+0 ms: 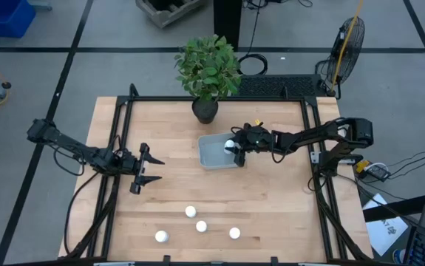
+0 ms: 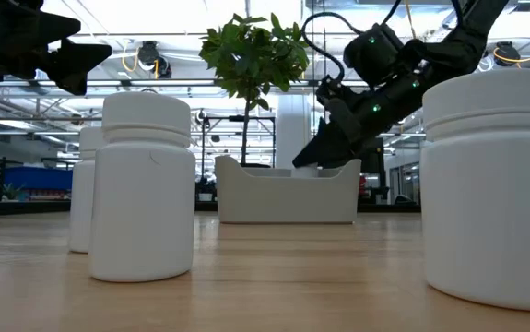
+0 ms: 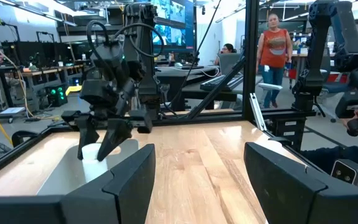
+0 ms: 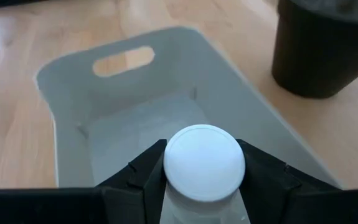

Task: Pick and place pill bottles into a basket
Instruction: Put the white pill bottle into the gray bin

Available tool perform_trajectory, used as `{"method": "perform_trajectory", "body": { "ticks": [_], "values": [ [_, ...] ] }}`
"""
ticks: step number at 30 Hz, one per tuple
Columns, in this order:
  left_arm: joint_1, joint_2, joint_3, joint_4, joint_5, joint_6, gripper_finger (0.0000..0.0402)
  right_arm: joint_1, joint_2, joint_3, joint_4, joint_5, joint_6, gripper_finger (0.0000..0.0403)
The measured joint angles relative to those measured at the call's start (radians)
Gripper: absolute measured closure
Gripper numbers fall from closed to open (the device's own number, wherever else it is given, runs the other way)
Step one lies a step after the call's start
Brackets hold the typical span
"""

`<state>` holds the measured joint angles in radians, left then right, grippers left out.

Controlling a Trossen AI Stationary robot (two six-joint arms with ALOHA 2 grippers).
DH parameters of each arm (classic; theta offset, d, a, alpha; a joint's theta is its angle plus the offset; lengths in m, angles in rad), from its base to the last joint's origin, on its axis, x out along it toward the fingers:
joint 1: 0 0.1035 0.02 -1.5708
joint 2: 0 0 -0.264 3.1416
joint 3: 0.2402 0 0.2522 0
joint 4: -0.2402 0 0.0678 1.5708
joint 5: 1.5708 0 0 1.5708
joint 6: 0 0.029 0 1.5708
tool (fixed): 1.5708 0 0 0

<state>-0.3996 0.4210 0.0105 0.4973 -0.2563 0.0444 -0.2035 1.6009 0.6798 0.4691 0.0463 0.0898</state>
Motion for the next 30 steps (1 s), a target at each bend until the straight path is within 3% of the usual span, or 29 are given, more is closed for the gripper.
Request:
{"method": "perform_trajectory", "body": {
  "ticks": [8, 30],
  "values": [
    [0.000, 0.000, 0.000, 0.000, 0.000, 0.000, 0.0151, 0.000, 0.083, -0.001, 0.073, -0.022, -0.005, 0.0244],
    [0.000, 0.000, 0.000, 0.000, 0.000, 0.000, 0.0151, 0.000, 0.083, 0.002, 0.080, -0.025, -0.039, 0.0234]
  ]
}}
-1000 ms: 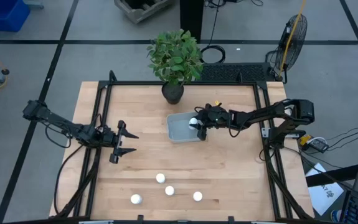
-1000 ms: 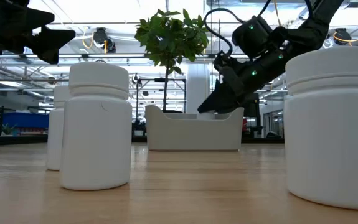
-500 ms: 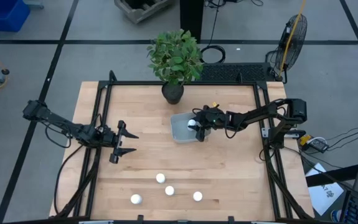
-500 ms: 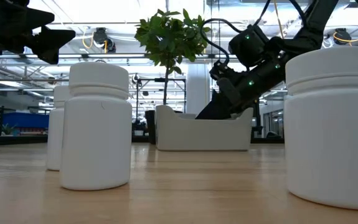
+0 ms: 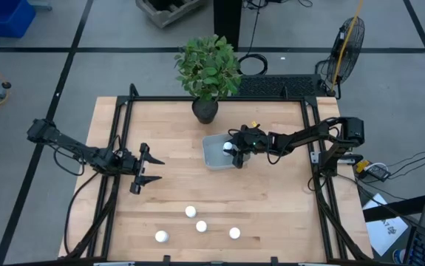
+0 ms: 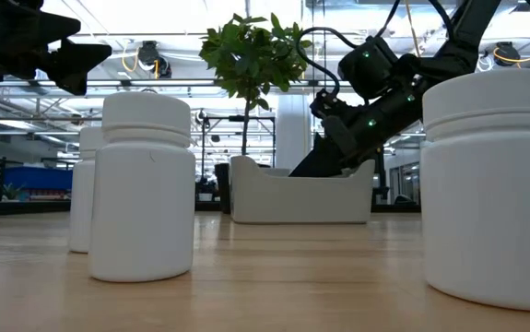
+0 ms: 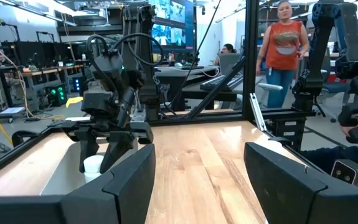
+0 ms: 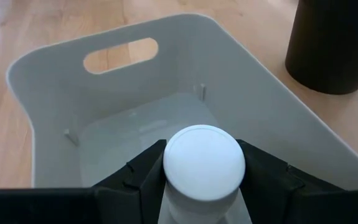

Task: Pick and place pill bottles into a basket
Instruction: Put the white pill bottle into the gray bin

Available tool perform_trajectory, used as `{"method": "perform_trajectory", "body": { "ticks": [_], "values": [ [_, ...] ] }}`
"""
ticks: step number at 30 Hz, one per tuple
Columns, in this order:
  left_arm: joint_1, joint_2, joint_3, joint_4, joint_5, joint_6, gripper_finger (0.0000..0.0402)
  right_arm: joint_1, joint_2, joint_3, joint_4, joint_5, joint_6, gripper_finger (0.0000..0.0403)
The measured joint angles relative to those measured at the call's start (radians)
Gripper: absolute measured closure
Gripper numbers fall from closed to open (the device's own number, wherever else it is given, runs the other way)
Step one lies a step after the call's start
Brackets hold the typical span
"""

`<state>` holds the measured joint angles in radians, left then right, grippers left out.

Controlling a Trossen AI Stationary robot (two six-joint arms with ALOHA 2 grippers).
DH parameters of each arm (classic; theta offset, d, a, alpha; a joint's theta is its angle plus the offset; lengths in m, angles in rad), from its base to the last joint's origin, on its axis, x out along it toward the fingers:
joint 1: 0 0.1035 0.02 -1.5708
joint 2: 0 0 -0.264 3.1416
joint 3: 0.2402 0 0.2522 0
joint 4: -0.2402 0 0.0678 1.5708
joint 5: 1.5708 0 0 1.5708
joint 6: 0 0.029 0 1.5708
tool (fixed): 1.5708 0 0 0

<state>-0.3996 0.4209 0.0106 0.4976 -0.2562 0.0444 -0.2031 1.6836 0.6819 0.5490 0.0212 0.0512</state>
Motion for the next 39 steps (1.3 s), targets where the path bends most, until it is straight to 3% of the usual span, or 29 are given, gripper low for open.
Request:
{"method": "perform_trajectory", "body": {
  "ticks": [14, 28, 39],
  "values": [
    [0.000, 0.000, 0.000, 0.000, 0.000, 0.000, 0.0151, 0.000, 0.000, 0.001, 0.000, 0.007, -0.011, 0.0233],
    [0.000, 0.000, 0.000, 0.000, 0.000, 0.000, 0.0151, 0.002, -0.005, 0.001, 0.012, 0.008, -0.024, 0.0148],
    [0.000, 0.000, 0.000, 0.000, 0.000, 0.000, 0.0151, 0.016, -0.128, 0.002, 0.030, 0.007, -0.072, 0.0145]
  ]
}}
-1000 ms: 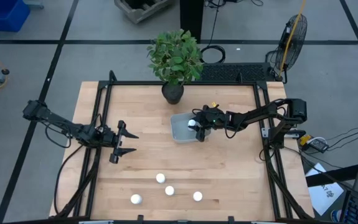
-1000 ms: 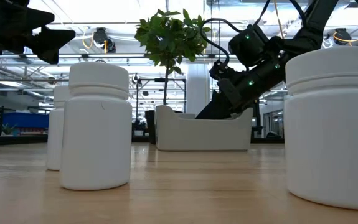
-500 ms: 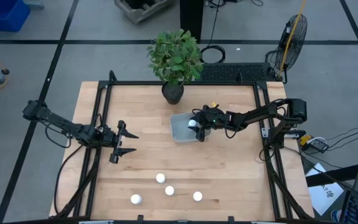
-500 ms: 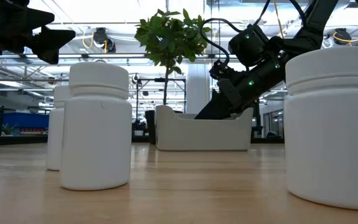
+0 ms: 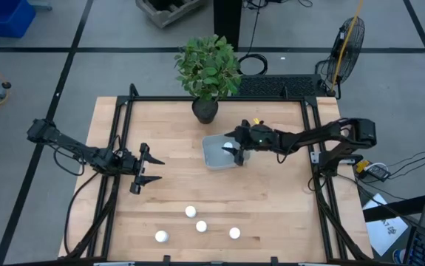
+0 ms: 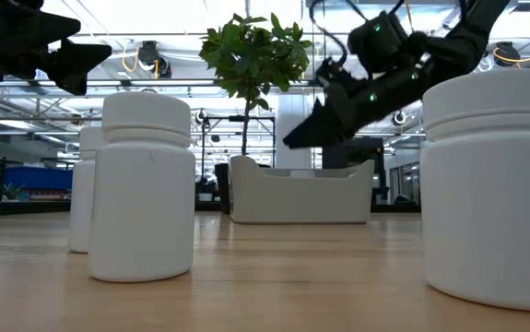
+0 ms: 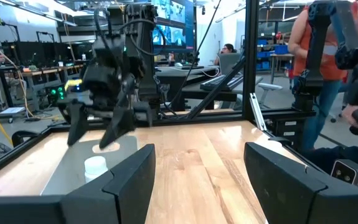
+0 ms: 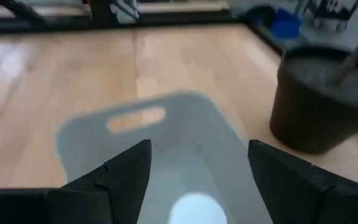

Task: Pick and place pill bottles into a basket
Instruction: Put the white pill bottle into the gray bin

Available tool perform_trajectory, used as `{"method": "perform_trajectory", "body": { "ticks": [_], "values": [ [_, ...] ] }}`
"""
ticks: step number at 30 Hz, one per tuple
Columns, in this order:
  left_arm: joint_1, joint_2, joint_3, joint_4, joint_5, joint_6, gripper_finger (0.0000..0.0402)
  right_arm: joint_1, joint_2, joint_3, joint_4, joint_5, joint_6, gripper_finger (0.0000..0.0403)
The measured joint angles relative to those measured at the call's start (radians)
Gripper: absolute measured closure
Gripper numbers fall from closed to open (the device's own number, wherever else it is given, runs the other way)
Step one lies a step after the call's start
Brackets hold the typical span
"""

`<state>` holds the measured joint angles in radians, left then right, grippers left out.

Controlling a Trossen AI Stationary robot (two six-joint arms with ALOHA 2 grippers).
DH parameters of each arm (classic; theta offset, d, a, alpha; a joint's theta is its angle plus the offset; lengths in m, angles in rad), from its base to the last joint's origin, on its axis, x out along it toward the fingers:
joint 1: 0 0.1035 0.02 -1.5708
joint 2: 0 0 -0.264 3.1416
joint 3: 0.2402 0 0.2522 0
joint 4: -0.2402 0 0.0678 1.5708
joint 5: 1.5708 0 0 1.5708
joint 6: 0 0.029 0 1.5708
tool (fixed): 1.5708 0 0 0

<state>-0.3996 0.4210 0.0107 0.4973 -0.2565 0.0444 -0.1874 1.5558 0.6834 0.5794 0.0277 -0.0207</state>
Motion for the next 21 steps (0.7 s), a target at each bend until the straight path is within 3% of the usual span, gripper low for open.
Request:
{"method": "perform_trajectory", "body": {
  "ticks": [10, 21],
  "values": [
    [0.000, 0.000, 0.000, 0.000, 0.000, 0.000, 0.0151, 0.102, -0.175, 0.000, -0.047, -0.004, -0.021, 0.0147],
    [0.000, 0.000, 0.000, 0.000, 0.000, 0.000, 0.0151, 0.405, -0.289, 0.000, -0.092, 0.026, -0.096, 0.0149]
  ]
}}
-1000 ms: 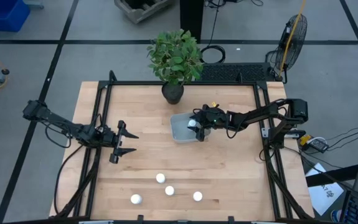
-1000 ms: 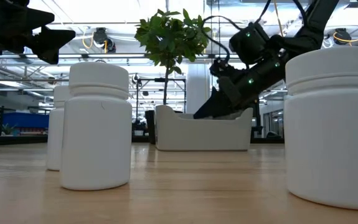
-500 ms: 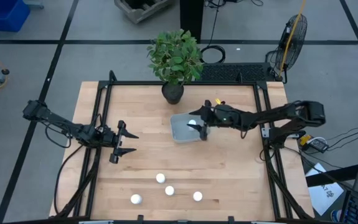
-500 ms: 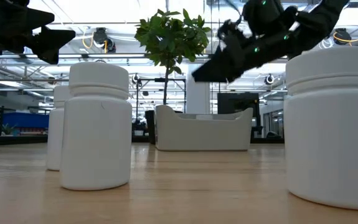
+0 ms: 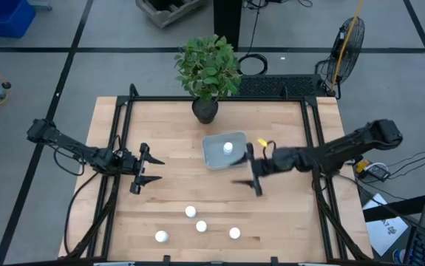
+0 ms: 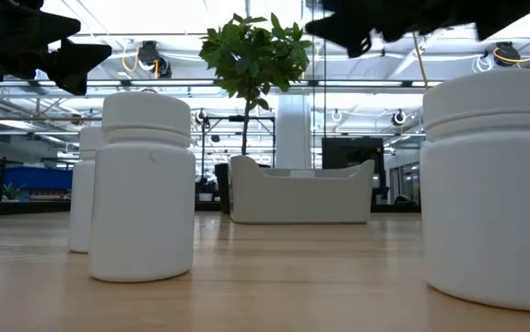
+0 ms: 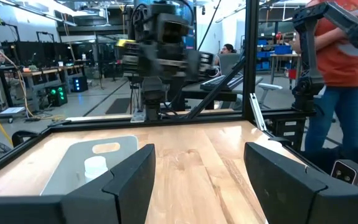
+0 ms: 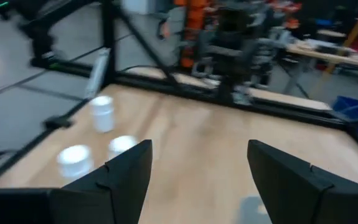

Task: Pick and place pill bottles into a basket
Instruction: Put the white pill bottle into the gray bin

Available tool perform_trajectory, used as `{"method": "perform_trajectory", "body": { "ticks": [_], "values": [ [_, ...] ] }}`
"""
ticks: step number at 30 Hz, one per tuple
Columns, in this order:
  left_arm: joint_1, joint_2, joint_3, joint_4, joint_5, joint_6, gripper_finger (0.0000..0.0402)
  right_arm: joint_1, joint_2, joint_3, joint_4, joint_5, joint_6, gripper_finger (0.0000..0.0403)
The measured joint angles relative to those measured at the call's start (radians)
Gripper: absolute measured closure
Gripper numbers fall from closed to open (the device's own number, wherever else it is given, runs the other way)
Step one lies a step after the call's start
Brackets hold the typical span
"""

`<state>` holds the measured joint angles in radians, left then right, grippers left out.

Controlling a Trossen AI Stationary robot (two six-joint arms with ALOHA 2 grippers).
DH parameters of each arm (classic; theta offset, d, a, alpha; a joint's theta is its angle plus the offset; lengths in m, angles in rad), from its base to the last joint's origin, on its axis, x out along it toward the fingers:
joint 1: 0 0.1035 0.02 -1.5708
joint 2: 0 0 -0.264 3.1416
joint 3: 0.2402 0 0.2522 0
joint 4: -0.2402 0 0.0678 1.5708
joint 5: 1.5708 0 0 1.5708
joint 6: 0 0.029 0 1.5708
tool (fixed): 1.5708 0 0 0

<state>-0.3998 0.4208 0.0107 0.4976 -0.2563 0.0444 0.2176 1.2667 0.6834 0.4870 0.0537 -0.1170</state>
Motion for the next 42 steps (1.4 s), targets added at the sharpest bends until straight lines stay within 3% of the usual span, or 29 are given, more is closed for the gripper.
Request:
{"method": "perform_trajectory", "body": {
  "ticks": [8, 14, 20, 28, 42],
  "values": [
    [0.000, 0.000, 0.000, 0.000, 0.000, 0.000, 0.0151, 0.257, 0.019, 0.000, -0.018, 0.181, -0.001, 0.0139],
    [0.000, 0.000, 0.000, 0.000, 0.000, 0.000, 0.0151, 0.391, 0.078, -0.001, 0.058, 0.233, 0.047, 0.0105],
    [0.000, 0.000, 0.000, 0.000, 0.000, 0.000, 0.0151, 0.404, 0.183, 0.000, 0.119, 0.234, 0.155, 0.0081],
    [0.000, 0.000, 0.000, 0.000, 0.000, 0.000, 0.0151, 0.426, 0.260, 0.000, 0.173, 0.233, 0.235, 0.0089],
    [0.000, 0.000, 0.000, 0.000, 0.000, 0.000, 0.0151, 0.438, 0.267, 0.000, 0.199, 0.262, 0.248, 0.0089]
  ]
}}
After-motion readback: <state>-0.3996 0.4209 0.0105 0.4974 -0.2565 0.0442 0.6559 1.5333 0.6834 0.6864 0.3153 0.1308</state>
